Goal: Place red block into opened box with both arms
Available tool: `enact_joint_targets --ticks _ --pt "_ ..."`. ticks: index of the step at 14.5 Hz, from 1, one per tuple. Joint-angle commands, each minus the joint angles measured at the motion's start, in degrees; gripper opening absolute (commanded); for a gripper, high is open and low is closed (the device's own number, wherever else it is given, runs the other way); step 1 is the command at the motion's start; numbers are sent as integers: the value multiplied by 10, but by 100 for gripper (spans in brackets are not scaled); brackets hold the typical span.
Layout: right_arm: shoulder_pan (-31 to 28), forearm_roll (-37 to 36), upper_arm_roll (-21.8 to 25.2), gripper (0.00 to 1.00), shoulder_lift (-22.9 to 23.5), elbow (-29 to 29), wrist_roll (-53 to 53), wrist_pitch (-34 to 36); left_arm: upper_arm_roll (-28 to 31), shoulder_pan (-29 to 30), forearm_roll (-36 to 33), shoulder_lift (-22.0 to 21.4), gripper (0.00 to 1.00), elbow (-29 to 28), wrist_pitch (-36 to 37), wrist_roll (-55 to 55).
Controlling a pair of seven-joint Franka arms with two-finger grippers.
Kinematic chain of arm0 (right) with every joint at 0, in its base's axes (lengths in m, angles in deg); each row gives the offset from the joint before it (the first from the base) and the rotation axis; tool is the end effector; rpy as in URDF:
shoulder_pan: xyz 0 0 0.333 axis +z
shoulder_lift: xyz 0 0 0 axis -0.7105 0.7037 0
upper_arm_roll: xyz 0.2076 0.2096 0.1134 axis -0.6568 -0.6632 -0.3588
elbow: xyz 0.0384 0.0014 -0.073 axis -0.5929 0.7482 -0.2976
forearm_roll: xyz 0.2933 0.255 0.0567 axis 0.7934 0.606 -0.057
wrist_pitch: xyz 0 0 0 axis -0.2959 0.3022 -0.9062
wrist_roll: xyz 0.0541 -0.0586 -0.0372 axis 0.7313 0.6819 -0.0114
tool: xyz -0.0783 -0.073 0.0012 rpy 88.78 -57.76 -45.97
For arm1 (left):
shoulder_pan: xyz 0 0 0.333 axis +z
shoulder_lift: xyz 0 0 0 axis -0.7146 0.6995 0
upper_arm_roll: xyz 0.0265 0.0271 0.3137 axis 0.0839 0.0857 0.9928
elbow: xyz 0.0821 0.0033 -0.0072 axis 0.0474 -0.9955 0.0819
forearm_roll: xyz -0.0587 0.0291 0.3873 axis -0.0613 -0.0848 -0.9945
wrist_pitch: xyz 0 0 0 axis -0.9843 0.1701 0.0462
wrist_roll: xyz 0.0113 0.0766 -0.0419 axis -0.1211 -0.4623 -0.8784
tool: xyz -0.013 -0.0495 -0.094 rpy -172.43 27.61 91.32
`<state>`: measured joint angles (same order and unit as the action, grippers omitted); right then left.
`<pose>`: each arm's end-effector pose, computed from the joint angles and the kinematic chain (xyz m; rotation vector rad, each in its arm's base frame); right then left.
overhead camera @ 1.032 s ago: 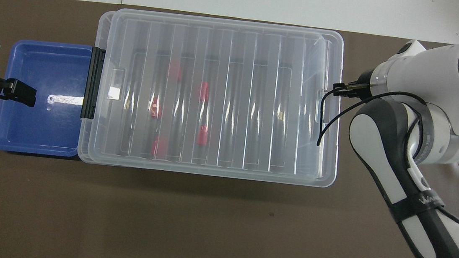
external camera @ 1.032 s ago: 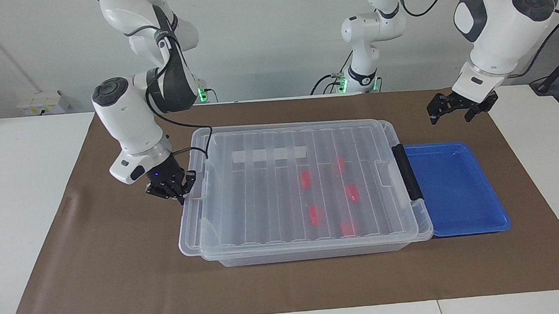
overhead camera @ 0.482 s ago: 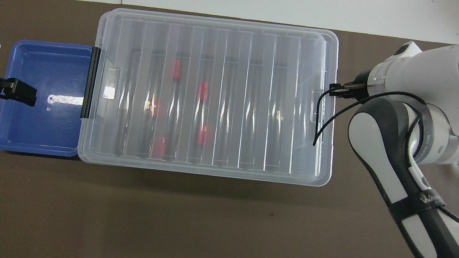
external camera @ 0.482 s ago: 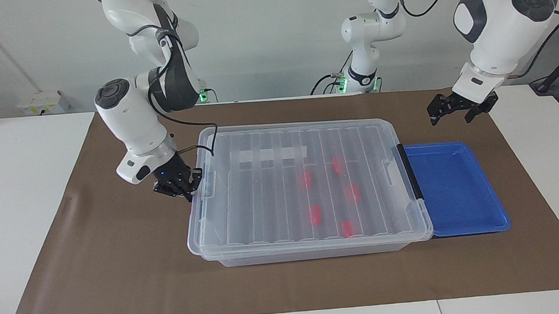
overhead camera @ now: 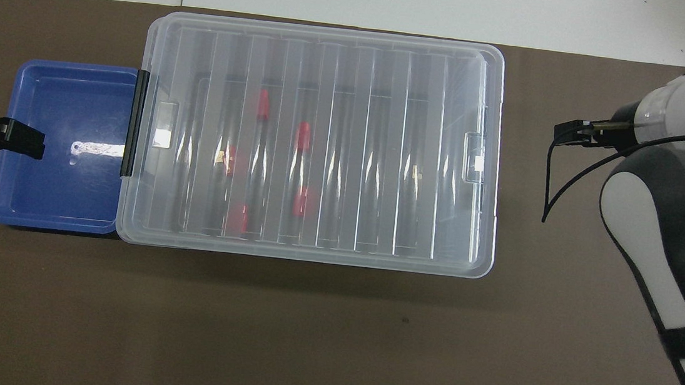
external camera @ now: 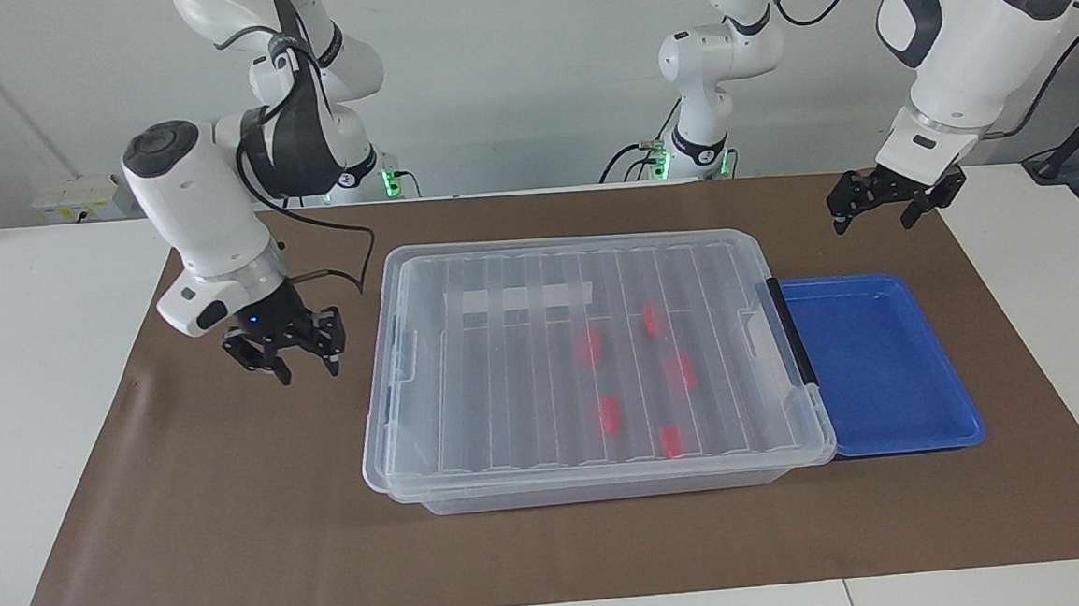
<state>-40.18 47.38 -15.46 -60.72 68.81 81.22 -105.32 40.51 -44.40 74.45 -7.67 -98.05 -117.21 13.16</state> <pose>0.6229 0.0228 0.5390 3.1213 0.0165 0.2454 0.5533 -0.0076 0.5826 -3.0795 0.1676 0.0510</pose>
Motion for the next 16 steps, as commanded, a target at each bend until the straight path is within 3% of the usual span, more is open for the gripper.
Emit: enact_joint_targets --ticks 1,6,10,16 --pt "-11 -27 -3 100 -31 -31 -43 85 -4 10 10 -13 100 -7 11 6" --pt "-46 -4 -1 100 -89 -43 -54 245 -5 10 10 -17 100 -9 10 6" --pt "-47 13 -9 100 -107 -4 -54 228 -4 10 10 -18 100 -9 11 6" --pt "-47 -25 -10 100 -98 -35 -12 256 -5 10 10 -20 100 -11 8 6"
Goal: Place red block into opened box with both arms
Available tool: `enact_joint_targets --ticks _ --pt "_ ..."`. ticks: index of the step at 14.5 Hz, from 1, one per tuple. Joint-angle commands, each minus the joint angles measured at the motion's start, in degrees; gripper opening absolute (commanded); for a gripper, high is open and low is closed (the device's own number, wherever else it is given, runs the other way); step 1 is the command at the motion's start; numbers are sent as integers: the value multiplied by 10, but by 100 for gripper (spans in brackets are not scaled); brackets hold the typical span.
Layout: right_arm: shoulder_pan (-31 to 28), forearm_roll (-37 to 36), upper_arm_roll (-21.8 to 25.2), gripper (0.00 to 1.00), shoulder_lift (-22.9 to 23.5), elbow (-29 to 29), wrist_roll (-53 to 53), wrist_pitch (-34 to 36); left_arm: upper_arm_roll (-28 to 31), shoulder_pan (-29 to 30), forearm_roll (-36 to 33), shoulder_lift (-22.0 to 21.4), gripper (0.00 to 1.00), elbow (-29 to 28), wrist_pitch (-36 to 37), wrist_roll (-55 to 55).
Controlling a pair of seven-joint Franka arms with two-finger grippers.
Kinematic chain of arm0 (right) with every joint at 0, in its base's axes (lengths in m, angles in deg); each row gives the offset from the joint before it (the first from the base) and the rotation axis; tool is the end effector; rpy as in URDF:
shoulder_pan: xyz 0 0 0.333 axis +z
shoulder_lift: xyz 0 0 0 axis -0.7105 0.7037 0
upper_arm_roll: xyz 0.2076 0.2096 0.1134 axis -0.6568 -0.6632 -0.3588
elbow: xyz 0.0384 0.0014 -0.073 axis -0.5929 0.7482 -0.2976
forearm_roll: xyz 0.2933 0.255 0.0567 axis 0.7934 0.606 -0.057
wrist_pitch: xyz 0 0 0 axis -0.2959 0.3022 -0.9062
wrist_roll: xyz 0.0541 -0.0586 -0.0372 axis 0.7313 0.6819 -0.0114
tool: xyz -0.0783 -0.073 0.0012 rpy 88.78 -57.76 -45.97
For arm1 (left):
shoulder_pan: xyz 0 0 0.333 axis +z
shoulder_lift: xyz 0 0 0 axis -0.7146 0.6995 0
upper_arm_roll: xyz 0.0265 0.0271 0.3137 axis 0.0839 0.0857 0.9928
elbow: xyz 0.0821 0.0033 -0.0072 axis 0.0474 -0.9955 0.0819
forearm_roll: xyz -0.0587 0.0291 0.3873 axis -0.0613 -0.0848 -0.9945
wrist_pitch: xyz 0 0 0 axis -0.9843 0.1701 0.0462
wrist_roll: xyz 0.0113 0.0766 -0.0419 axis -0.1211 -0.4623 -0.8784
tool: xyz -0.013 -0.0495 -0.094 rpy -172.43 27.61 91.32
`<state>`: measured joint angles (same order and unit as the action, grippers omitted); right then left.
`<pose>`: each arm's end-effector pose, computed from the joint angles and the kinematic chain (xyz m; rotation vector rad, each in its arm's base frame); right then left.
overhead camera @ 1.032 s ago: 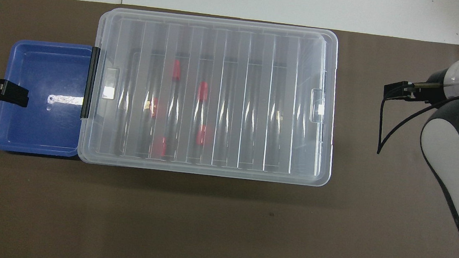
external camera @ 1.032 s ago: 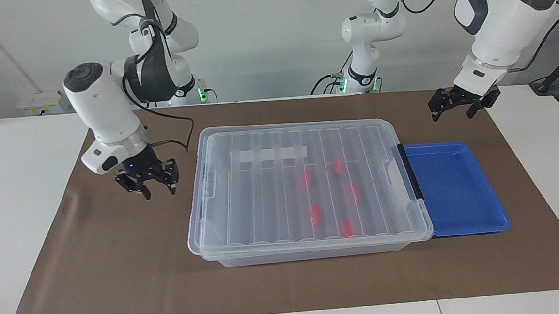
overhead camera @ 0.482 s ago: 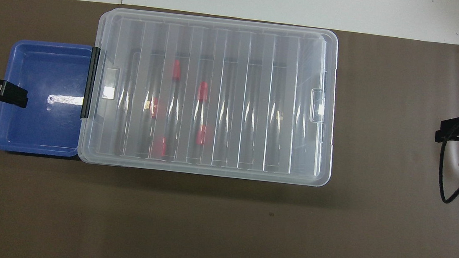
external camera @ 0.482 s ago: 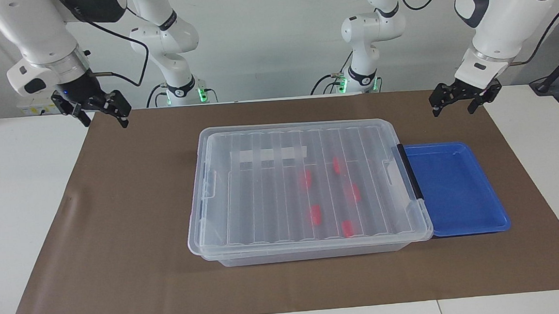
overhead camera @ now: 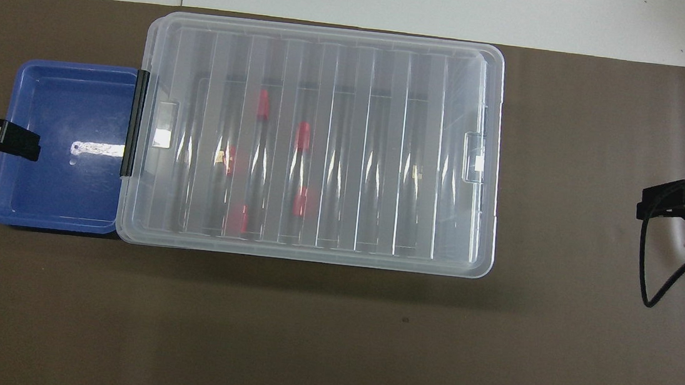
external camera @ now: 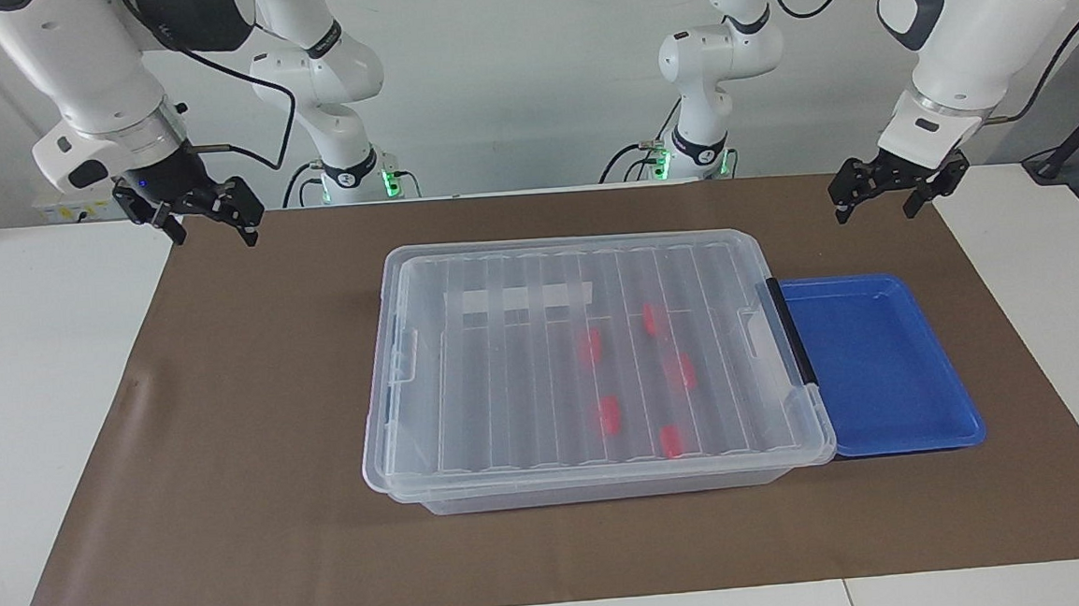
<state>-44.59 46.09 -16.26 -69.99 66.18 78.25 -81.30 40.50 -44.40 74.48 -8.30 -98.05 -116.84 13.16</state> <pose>0.5434 -0.0192 0.6168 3.1047 -0.1683 -0.0847 0.5498 -0.0077 0.5881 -3.0795 0.1670 0.0440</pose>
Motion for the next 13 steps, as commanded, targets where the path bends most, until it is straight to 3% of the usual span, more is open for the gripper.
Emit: enact_joint_targets --ticks 1,13 --pt "-3 -11 -2 100 -4 -12 18 20 -5 10 10 -15 100 -11 5 6" --pt "-3 0 -1 100 -10 -11 12 18 -5 9 10 -18 100 -19 -4 5"
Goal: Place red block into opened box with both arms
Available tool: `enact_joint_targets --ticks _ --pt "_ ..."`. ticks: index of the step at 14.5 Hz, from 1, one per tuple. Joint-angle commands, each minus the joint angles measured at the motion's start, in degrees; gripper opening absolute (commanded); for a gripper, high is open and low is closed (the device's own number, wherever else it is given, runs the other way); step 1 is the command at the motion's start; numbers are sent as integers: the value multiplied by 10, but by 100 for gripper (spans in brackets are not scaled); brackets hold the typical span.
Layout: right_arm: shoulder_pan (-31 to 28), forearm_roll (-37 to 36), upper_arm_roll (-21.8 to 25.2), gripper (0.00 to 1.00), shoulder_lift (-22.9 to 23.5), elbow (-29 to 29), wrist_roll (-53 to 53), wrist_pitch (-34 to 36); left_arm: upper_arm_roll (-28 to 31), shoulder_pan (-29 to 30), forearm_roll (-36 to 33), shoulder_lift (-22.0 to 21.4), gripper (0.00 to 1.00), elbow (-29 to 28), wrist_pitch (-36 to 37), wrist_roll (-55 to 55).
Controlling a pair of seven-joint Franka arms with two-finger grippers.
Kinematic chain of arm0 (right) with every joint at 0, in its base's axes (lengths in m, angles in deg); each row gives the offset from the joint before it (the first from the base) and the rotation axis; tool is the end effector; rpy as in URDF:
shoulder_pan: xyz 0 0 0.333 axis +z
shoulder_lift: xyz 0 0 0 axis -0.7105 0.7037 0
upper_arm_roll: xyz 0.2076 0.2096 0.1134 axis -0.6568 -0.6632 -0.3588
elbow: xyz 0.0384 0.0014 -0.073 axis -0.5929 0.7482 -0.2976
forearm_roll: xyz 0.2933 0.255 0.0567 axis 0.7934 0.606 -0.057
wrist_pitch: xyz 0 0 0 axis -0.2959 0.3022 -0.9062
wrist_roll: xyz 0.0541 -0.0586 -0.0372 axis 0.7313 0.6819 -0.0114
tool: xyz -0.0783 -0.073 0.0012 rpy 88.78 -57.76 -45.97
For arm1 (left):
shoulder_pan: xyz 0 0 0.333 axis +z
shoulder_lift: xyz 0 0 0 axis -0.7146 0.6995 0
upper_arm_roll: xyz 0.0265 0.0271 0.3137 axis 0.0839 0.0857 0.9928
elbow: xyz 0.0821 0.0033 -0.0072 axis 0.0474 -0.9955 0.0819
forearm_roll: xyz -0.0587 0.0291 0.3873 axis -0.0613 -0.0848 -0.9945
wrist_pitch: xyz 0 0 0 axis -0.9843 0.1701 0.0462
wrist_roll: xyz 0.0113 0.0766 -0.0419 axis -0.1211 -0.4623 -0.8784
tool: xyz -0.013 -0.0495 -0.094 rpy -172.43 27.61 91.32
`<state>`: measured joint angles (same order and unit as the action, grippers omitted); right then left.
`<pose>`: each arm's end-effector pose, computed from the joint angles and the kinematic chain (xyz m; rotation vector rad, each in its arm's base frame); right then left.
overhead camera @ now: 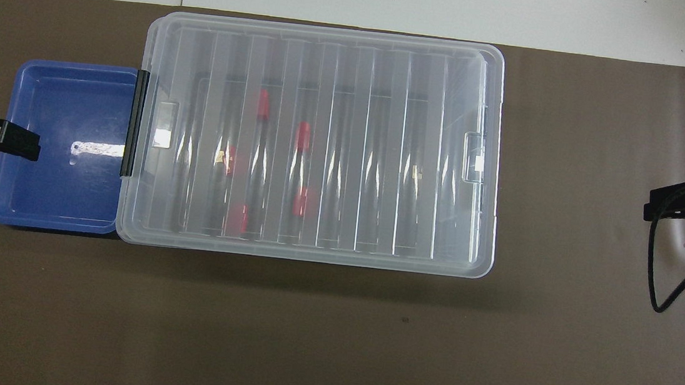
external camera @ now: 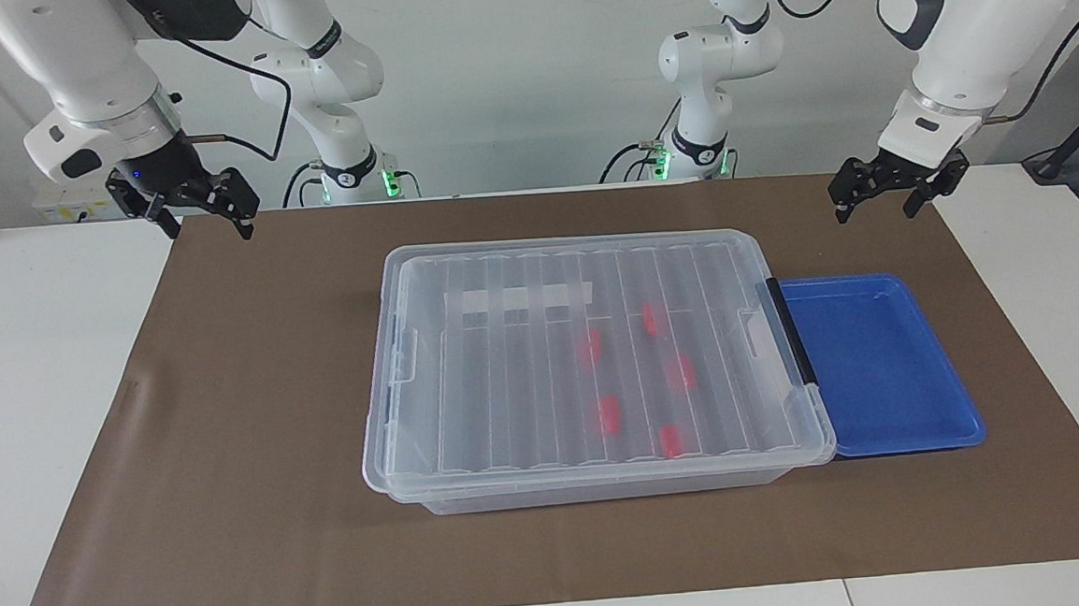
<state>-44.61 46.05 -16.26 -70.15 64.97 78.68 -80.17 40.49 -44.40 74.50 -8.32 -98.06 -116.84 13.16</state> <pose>0.5410 -0.0195 0.6265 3.1052 -0.1582 -0.0784 0.5497 -0.0079 0.5882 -3.0798 0.1672 0.0437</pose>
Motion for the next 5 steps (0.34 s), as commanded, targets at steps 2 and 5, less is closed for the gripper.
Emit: enact_joint_targets --ticks 2,5 --pt "-3 0 -2 100 -8 2 7 5 -5 9 10 -19 100 -20 -5 5" --pt "-3 0 -2 100 -8 2 8 5 -5 10 10 -23 100 -27 -12 5"
